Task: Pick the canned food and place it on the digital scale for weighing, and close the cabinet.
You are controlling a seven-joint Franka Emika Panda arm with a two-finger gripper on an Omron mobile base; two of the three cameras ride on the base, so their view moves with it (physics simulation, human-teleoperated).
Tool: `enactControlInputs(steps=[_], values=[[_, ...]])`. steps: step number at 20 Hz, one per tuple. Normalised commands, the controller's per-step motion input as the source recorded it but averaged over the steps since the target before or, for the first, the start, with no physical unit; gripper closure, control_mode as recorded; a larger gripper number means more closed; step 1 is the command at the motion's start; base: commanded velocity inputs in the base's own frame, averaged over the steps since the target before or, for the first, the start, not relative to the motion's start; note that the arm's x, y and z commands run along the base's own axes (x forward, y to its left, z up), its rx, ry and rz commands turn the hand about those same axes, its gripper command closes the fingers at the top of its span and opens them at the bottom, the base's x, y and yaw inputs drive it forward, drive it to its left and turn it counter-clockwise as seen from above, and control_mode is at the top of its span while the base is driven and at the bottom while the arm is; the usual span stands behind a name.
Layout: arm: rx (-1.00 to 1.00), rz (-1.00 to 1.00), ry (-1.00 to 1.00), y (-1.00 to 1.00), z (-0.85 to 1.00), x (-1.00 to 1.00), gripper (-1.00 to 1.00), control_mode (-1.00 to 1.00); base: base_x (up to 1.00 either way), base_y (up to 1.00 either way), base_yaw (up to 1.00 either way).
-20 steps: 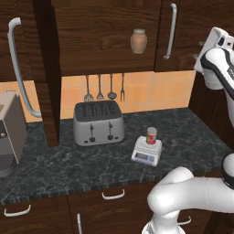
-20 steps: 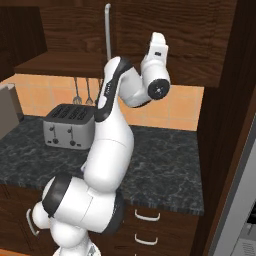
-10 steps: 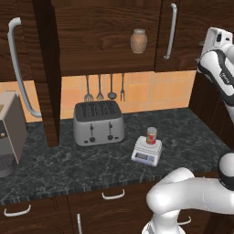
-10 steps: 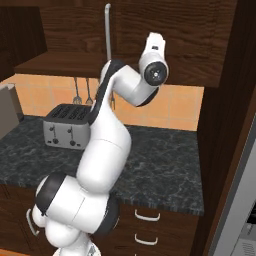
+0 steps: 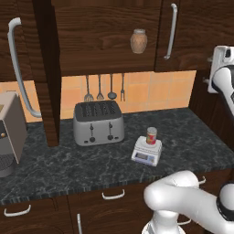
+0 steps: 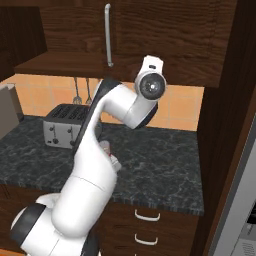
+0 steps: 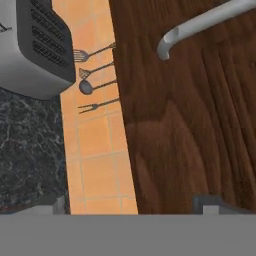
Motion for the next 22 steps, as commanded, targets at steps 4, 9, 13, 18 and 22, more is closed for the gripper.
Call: enactControlInputs(steps=[4,9,13,18,22], values=[[0.0,0.0,-0.04,0.0,-0.07,-1.0,-1.0,-1.0,0.0,0.0,0.0],[-0.01,0.0,-0.14,0.02,-0.15,-0.59,-1.0,-1.0,0.0,0.0,0.0],[-0.09,0.01,-0.14,0.29,-0.63,-0.43,-1.0,-1.0,0.0,0.0,0.0],[-0.02,0.06,-0.29,0.74,-0.42,-0.38,-1.0,-1.0,0.0,0.0,0.0],[0.0,0.05,-0.28,1.0,-0.36,-0.05,-1.0,-1.0,0.0,0.0,0.0]])
